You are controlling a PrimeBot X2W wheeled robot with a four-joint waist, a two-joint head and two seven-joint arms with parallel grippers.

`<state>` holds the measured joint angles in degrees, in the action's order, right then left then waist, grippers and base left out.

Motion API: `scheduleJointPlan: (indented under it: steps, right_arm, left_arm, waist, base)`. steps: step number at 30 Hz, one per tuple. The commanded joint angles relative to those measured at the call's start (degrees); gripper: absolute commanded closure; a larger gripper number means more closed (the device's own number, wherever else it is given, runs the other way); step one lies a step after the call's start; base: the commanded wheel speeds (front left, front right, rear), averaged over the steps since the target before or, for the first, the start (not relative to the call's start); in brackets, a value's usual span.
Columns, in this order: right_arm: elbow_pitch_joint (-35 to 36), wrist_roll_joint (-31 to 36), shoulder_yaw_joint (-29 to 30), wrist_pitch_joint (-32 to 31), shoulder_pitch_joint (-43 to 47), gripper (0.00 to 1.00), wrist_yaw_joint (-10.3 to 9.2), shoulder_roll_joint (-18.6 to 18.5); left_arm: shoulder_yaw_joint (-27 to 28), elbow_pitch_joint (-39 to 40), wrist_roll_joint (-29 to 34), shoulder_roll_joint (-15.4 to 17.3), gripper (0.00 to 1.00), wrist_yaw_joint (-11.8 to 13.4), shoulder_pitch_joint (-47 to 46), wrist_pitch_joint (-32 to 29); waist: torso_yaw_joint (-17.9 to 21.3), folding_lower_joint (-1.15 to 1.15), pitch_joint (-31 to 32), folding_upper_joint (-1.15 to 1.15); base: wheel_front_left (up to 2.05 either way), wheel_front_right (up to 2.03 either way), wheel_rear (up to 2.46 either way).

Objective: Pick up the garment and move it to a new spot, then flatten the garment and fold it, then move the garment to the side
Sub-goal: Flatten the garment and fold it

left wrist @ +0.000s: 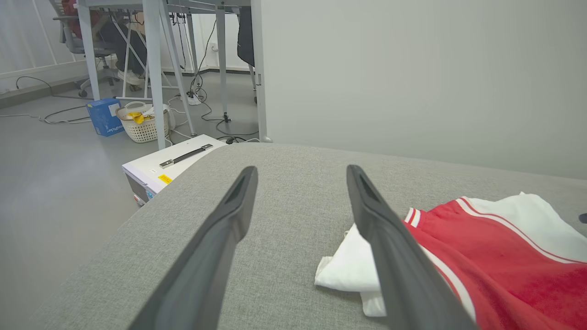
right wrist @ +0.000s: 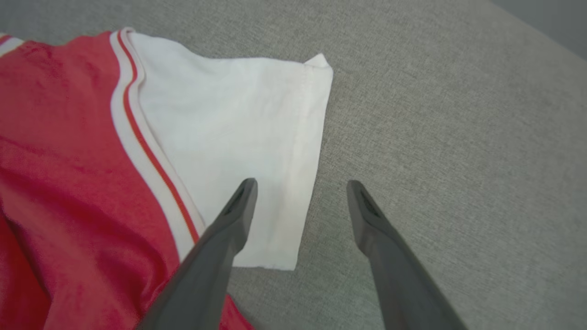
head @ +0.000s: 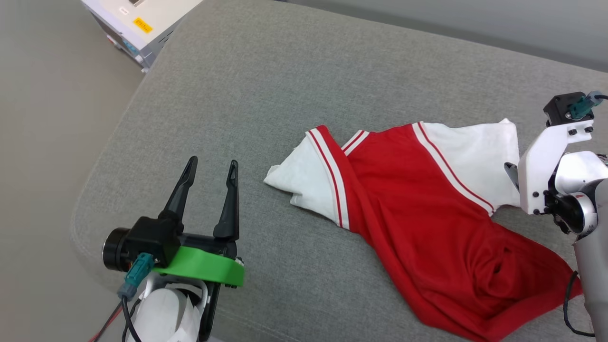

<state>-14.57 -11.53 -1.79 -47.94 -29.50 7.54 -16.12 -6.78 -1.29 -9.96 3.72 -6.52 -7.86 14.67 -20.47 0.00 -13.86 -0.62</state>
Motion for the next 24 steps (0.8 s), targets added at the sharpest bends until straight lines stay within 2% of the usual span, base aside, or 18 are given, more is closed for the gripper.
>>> scheduleJointPlan:
  steps: [1,7,12,13,14,24]
  right_arm:
    - [-0.65,1.10,0.67,-1.12,-0.90,0.00,-0.05,0.12]
    - [-3.44,3.55,3.19,-3.59,-0.68,0.00,-0.05,0.90]
    - [-5.45,3.27,1.81,-3.97,1.16,0.00,-0.05,1.50]
    - [-5.88,2.91,1.40,-4.22,1.64,0.17,-0.05,1.60]
    - [-6.39,2.53,0.73,-4.11,2.22,1.00,-0.05,1.45]
    - [-6.60,2.11,1.56,4.28,3.57,1.00,-0.05,-1.40]
  left_arm:
    - [0.02,0.07,0.31,-0.34,0.00,-0.39,-1.13,0.32]
    - [-0.22,0.18,0.13,-0.70,0.00,-0.67,-1.69,0.32]
    - [-0.03,0.13,0.23,-0.80,0.00,-0.77,-1.31,0.32]
    - [0.00,-0.01,0.32,-0.81,0.00,-0.79,-1.32,0.32]
    - [0.00,-0.02,0.40,-0.82,0.00,-0.81,-1.51,0.32]
    - [0.99,-0.51,1.85,-0.83,0.00,-0.91,-0.55,0.32]
  waist:
    - [-2.79,0.00,-2.78,0.62]
    - [-4.21,0.00,-4.41,0.62]
    - [-3.82,0.00,-4.50,0.62]
    - [-3.60,0.00,-4.36,0.62]
    - [-3.10,0.00,-4.01,0.62]
    - [1.15,0.00,0.15,0.62]
  base:
    - [0.00,0.00,0.00]
    - [0.00,0.00,0.00]
    - [0.00,0.00,0.00]
    - [0.00,0.00,0.00]
    - [0.00,0.00,0.00]
    - [0.00,0.00,0.00]
